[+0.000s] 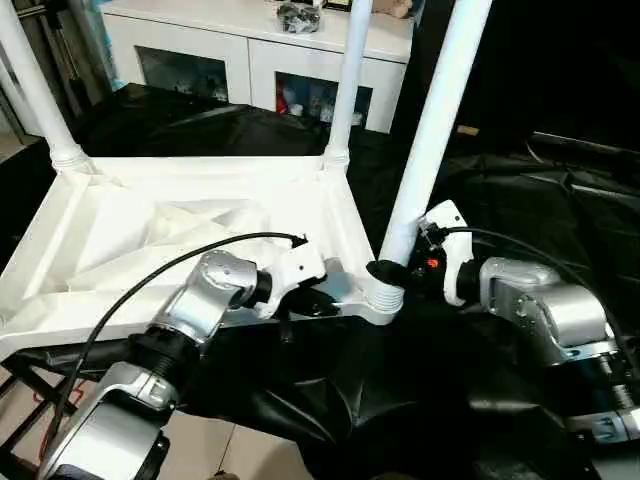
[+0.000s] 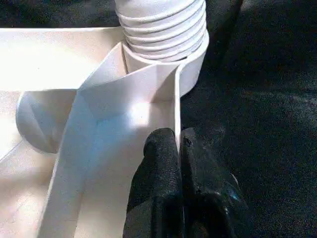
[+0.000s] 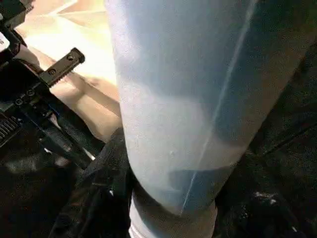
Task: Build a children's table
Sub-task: Insert table leg to table base
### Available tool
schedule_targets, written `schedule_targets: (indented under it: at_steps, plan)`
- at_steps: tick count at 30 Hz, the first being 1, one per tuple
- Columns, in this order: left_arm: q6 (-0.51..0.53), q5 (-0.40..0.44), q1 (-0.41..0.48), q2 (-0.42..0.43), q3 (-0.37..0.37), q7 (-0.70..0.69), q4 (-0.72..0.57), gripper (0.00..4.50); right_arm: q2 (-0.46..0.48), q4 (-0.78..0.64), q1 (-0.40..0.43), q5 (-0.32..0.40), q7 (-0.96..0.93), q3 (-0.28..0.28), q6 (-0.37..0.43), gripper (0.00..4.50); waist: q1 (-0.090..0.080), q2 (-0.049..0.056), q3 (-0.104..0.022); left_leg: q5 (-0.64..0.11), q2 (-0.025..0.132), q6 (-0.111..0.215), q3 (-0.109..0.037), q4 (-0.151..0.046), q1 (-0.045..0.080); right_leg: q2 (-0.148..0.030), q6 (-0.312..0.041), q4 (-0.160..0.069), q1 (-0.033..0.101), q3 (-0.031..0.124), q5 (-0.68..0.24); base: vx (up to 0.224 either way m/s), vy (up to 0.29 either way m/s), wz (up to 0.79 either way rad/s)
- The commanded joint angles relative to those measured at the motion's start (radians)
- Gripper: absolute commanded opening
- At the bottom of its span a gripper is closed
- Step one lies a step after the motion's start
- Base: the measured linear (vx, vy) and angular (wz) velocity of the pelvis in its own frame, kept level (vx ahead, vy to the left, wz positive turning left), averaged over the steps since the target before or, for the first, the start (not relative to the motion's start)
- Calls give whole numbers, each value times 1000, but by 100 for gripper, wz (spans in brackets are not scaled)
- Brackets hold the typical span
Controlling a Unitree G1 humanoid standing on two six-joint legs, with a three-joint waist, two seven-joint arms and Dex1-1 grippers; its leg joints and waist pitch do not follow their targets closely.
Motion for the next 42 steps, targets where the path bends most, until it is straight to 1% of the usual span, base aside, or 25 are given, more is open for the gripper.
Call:
schedule_targets:
  at_steps: [1, 2, 5, 6, 7, 8, 11, 12, 13, 14, 15, 16, 19, 20, 21, 23, 26, 35, 36, 37, 38, 39, 40, 41, 42]
  plan:
    - [5, -34, 21, -11, -6, -34, 10, 0, 3, 36, 18, 10, -29, -36, -14, 188, 2, -6, -52, -347, 2, -8, 0, -68, 8, -57, -75, -110, 25, 30, -559, 0, 0, 0]
    - [9, -35, 17, -13, 3, -23, 16, 0, 15, 47, 35, 23, -39, -62, -23, 188, 3, -2, -53, -345, 2, -8, -1, -69, 7, -56, -75, -109, 28, 29, -556, 0, 0, 0]
    - [18, -39, 10, -17, 15, -12, 23, 0, 28, 57, 57, 39, -49, -93, -31, 188, 2, 0, -54, -346, 3, -7, 0, -71, 8, -54, -84, -110, 28, 30, -529, 0, 0, 0]
    - [20, -39, 6, -20, 20, -4, 29, 0, 34, 62, 73, 43, -53, -103, -46, 188, 5, 7, -54, -346, 4, -6, -1, -72, 10, -54, -93, -108, 28, 31, -512, 0, 0, 0]
    - [21, -38, 4, -22, 23, 2, 32, 0, 37, 66, 83, 45, -54, -109, -58, 188, 4, 1, -54, -344, 3, -5, 0, -73, 6, -53, -96, -108, 31, 30, -501, 0, 0, 0]
    - [18, -34, 0, -23, 28, 15, 40, 0, 49, 72, 108, 50, -58, -124, -85, 187, 5, 12, -54, -347, 2, -6, -1, -74, 7, -53, -99, -107, 31, 30, -498, 0, 0, 0]
    - [18, -29, -7, -27, 35, 33, 51, 0, 73, 79, 140, 63, -63, -151, -122, 187, 4, 7, -54, -366, 1, -2, 0, -74, 9, -54, -95, -114, 30, 28, -524, 0, 0, 0]
    - [17, -28, -11, -29, 37, 41, 57, 0, 82, 78, 156, 72, -61, -160, -136, 187, 5, 17, -54, -367, 1, -3, -2, -75, 11, -54, -95, -114, 30, 28, -527, 0, 0, 0]
    - [16, -27, -13, -29, 39, 46, 60, 0, 88, 77, 167, 78, -60, -165, -146, 187, 3, 12, -53, -375, 1, 0, -1, -75, 10, -53, -91, -118, 28, 27, -536, 0, 0, 0]
    - [16, -26, -15, -30, 41, 49, 62, 0, 92, 76, 173, 81, -60, -168, -151, 187, 4, 18, -53, -378, 0, 0, -3, -76, 11, -53, -92, -118, 30, 26, -539, 0, 0, 0]
    - [16, -25, -17, -30, 42, 52, 65, 0, 96, 78, 186, 80, -58, -169, -164, 187, 2, 15, -54, -381, 0, 1, -2, -76, 10, -52, -89, -119, 30, 26, -544, 0, 0, 0]
    - [16, -25, -19, -30, 44, 52, 67, 0, 98, 79, 196, 78, -56, -168, -174, 187, 3, 20, -54, -384, 0, 2, -3, -76, 11, -54, -90, -120, 28, 27, -547, 0, 0, 0]
    - [14, -21, -26, -31, 46, 58, 80, 0, 106, 75, 237, 63, -61, -162, -216, 187, 1, 21, -53, -398, 0, 3, -3, -78, 11, -53, -86, -124, 28, 25, -558, 0, 0, 0]
    - [10, -17, -29, -31, 45, 62, 86, 0, 101, 64, 255, 41, -66, -144, -234, 187, 1, 21, -54, -403, 0, 6, -3, -78, 12, -52, -84, -125, 27, 25, -562, 0, 0, 0]
    - [9, -15, -30, -31, 45, 64, 88, 0, 97, 60, 260, 30, -66, -136, -241, 187, 1, 25, -53, -406, -1, 6, -3, -79, 11, -52, -82, -126, 27, 25, -567, 0, 0, 0]
    - [6, -13, -32, -31, 45, 67, 93, 0, 88, 48, 270, 6, -64, -113, -255, 187, 1, 27, -53, -408, -1, 6, -4, -80, 12, -52, -78, -127, 27, 25, -574, 0, 0, 0]
    - [-5, -6, -37, -33, 44, 70, 109, 0, 74, 18, 276, -44, -71, -58, -281, 187, 0, 27, -53, -412, -1, 7, -4, -81, 14, -51, -74, -130, 27, 24, -576, 0, 0, 0]
    - [-7, -5, -37, -33, 43, 69, 111, 0, 74, 21, 268, -55, -78, -50, -284, 187, -3, 28, -53, -422, 0, 14, -5, -86, 13, -53, -82, -133, 28, 24, -564, 0, 0, 0]
    - [-9, -3, -31, -28, 40, 61, 103, 0, 64, 30, 231, -86, -64, -3, -274, 187, 0, 8, -53, -407, -1, 18, -6, -84, 10, -56, -74, -127, 30, 21, -589, 0, 0, 0]
    - [-10, -3, -28, -25, 39, 56, 98, 0, 60, 33, 217, -96, -54, 16, -270, 187, -1, 14, -52, -405, 0, 16, -7, -86, 11, -56, -72, -130, 29, 23, -598, 0, 0, 0]
    - [-11, -3, -20, -18, 37, 46, 89, 0, 51, 45, 188, -115, -26, 55, -261, 187, -7, 8, -51, -409, 0, 14, -8, -86, 9, -56, -64, -132, 29, 21, -612, 0, 0, 0]
    - [-12, -3, -18, -16, 36, 42, 87, 0, 48, 50, 180, -119, -15, 67, -260, 187, -9, 10, -49, -412, -1, 12, -10, -87, 5, -56, -59, -130, 32, 19, -622, 0, 0, 0]
    - [-12, -3, -17, -16, 35, 40, 86, 0, 46, 53, 178, -122, -11, 70, -261, 187, -13, 5, -46, -424, -1, 7, -10, -87, 6, -56, -44, -139, 28, 18, -649, 0, 0, 0]
    - [-15, -3, -14, -13, 34, 34, 85, 0, 41, 66, 170, -131, 4, 83, -274, 187, -12, 9, -48, -435, -2, 5, -11, -84, 13, -59, -41, -141, 23, 18, -663, 0, 0, 0]
    - [-17, -3, -13, -10, 34, 30, 85, 0, 35, 75, 164, -135, 21, 94, -282, 187, -20, 8, -45, -471, -3, 2, -15, -82, 17, -59, -33, -149, 19, 14, -695, 0, 0, 0]
